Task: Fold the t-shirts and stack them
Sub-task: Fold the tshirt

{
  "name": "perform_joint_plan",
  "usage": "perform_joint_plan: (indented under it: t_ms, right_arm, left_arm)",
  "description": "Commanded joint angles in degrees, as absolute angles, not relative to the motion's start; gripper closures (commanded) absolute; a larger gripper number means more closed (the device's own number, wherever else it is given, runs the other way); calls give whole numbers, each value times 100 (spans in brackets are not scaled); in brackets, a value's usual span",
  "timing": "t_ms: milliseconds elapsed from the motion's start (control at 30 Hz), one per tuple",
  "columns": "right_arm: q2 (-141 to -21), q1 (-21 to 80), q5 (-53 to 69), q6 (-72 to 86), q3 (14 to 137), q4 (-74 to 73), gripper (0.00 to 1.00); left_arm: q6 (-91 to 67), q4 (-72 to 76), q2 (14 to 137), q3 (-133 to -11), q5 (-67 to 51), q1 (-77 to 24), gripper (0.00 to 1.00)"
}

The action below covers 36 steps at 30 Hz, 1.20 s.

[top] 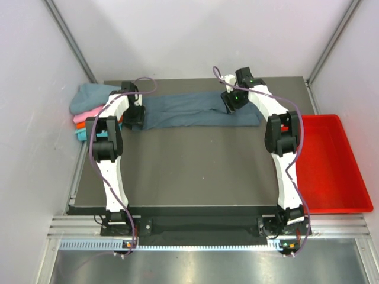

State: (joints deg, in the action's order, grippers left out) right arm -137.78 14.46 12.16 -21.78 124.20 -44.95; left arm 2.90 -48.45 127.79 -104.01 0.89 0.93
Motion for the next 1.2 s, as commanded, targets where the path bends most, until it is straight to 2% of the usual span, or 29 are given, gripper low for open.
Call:
perform_joint_plan:
  t_ms: [0,233,333,467,633,1033,1133,1167]
  right_arm:
    - [-13763,1406,1388,-2022,12533,-4447,44]
    - [-14000,1468,1547,-1978,12621,-4430,48]
    - [-14106,1468,1600,-1960,12726,-4395,54]
    - [-14186,1503,1617,-1943,12876,-4307,80]
    - [-14116,1538,1600,-1916,13078,-4184,90]
    - [-14299,1757,1793,-1688,13596,-3551,96]
    - [-14492,1916,1811,-1618,13868,-3305,96]
    - [-14545,1960,1784,-1582,13930,-3165,93]
  left_arm:
    - [220,-4799,12762,-10582,44,79,40]
    - [220,-4790,12823,-10591,53,79,40]
    - [228,-4781,12814,-10538,79,70,40]
    - [255,-4772,12762,-10468,141,44,40]
    - [290,-4764,12709,-10380,211,18,40]
    - [369,-4764,12612,-10266,360,-220,39]
    - [369,-4755,12560,-10195,413,-237,39]
    - [378,-4755,12533,-10187,430,-246,39]
